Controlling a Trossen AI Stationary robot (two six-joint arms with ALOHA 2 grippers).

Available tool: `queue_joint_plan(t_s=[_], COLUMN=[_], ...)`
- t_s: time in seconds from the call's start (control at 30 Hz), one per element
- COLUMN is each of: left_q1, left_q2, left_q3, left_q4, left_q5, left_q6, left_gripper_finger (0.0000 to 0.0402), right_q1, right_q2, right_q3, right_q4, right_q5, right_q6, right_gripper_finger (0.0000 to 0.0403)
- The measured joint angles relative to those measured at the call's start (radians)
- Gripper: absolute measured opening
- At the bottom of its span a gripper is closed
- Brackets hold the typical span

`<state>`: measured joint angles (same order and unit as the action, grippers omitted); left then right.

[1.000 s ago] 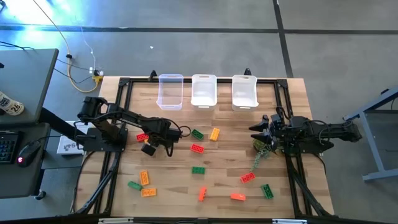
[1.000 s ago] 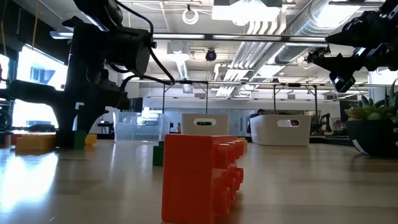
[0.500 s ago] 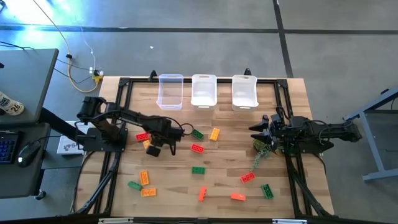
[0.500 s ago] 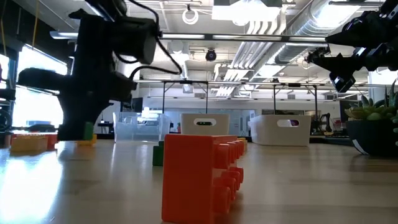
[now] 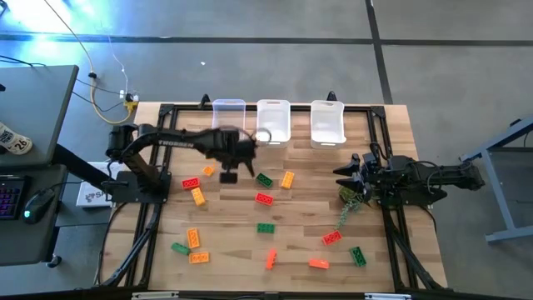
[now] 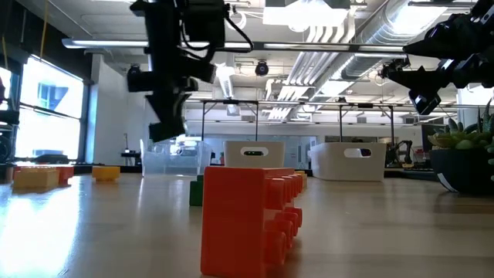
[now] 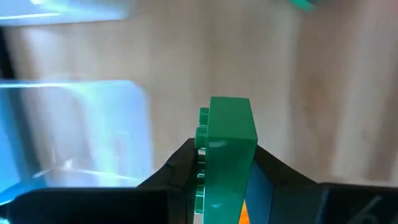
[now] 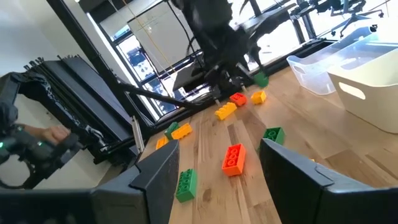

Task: Sort & place blocks by color
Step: Put the green game piece into the transparent bin

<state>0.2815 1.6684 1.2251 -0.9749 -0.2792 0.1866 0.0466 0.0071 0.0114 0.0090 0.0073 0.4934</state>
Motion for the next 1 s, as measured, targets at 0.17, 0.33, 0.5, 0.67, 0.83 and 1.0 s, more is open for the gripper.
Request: queue_joint_plan(t_s=[0.17,0.33,0.5,0.67,0.83,1.0], left_q1=[0.127,0.257,0.346,0.404,0.433,0.450], left_q2=[0.000,-0.001,0.010,0.045,0.091,0.136], left_q3=[0.056,0.084,0.084,0.084,0.084,0.084], left_q4=[0.020,0.024,0.023,0.049,0.063,0.092], left_q5=[-0.005,0.043,0.059,0.096,0.115,0.115], left_q6=[-0.006,-0.061,-0.161,-0.205,-0.213,-0.210], left_gripper_finger=[0.0070,0.0070,0.0072,0.0072,0.0073,0.0074], right_q1=[0.000,0.000,0.000,0.000,0.000,-0.001], right_q2=[0.000,0.000,0.000,0.000,0.000,0.000], right_q3=[0.000,-0.001,-0.001,-0.001,-0.001,-0.001], right_q4=[0.000,0.006,0.017,0.018,0.034,0.052], right_q5=[0.000,0.001,0.011,0.062,0.184,0.283], right_q6=[0.003,0.034,0.232,0.515,0.580,0.557], right_gripper_finger=[0.0210,0.0210,0.0210,0.0210,0.0210,0.0210])
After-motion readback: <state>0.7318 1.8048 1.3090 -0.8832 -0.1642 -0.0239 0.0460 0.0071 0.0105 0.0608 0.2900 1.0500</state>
